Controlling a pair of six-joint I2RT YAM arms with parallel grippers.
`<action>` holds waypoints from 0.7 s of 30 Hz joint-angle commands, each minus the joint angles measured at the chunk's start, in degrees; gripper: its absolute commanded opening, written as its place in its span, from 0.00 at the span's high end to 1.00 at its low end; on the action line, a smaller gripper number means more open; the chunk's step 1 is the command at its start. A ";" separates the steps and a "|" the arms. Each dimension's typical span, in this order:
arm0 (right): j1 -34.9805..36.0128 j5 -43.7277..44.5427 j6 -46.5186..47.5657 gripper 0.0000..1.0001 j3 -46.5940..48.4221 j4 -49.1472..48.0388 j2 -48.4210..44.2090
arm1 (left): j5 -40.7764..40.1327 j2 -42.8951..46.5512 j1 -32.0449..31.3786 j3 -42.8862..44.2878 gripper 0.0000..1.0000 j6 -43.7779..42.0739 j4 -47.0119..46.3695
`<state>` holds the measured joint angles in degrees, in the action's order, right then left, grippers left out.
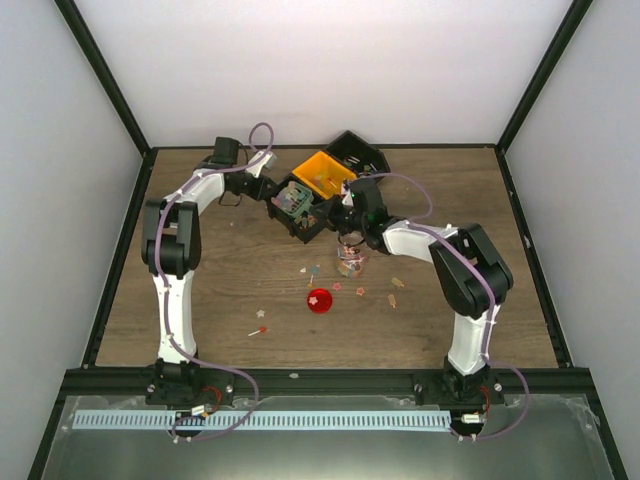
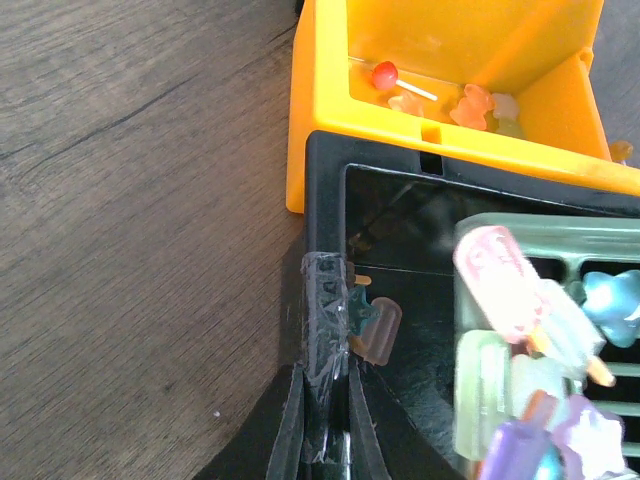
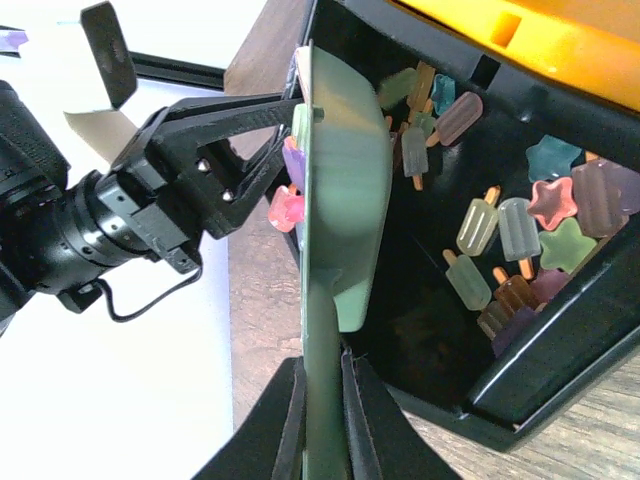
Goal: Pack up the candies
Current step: Scoop the fake candies from the storage box.
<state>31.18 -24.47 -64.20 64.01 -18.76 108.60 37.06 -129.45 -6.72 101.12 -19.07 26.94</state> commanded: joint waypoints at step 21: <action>-3.36 -6.67 -1.57 0.99 -6.37 -6.91 -7.77 | -4.45 -2.65 0.33 -1.41 0.96 3.01 -1.10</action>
<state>28.29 -28.88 -65.41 56.90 -22.33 101.91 36.01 -129.75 -6.72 101.12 -16.69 24.86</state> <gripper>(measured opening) 0.076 0.106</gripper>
